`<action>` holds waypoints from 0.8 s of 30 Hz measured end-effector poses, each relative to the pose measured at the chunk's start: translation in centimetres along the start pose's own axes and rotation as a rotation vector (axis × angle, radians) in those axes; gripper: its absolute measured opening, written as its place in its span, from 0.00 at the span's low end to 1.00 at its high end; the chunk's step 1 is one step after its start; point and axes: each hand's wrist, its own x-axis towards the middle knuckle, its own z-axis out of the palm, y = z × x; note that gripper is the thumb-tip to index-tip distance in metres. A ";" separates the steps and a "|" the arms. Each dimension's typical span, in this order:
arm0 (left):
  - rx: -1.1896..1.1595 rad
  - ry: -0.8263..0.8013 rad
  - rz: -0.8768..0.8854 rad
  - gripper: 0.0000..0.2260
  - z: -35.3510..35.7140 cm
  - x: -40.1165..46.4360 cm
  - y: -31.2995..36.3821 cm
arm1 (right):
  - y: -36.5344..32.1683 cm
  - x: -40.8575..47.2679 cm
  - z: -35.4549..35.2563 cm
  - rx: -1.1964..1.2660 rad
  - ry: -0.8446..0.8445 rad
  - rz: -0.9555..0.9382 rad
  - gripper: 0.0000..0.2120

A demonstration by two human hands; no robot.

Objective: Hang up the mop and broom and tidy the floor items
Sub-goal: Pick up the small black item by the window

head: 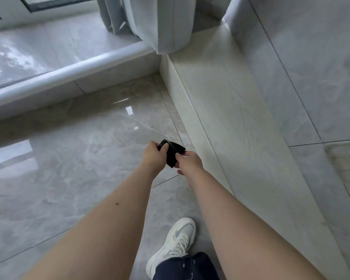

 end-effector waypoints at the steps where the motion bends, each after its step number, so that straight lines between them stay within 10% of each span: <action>1: -0.033 0.011 -0.005 0.10 -1.6 -0.7 0.4 | -1.2 -1.3 0.7 -0.027 -0.011 -0.021 0.16; 24: -0.581 0.666 -0.240 0.17 -38.7 -18.8 -12.0 | -7.9 -29.6 29.6 -0.653 -0.537 -0.378 0.06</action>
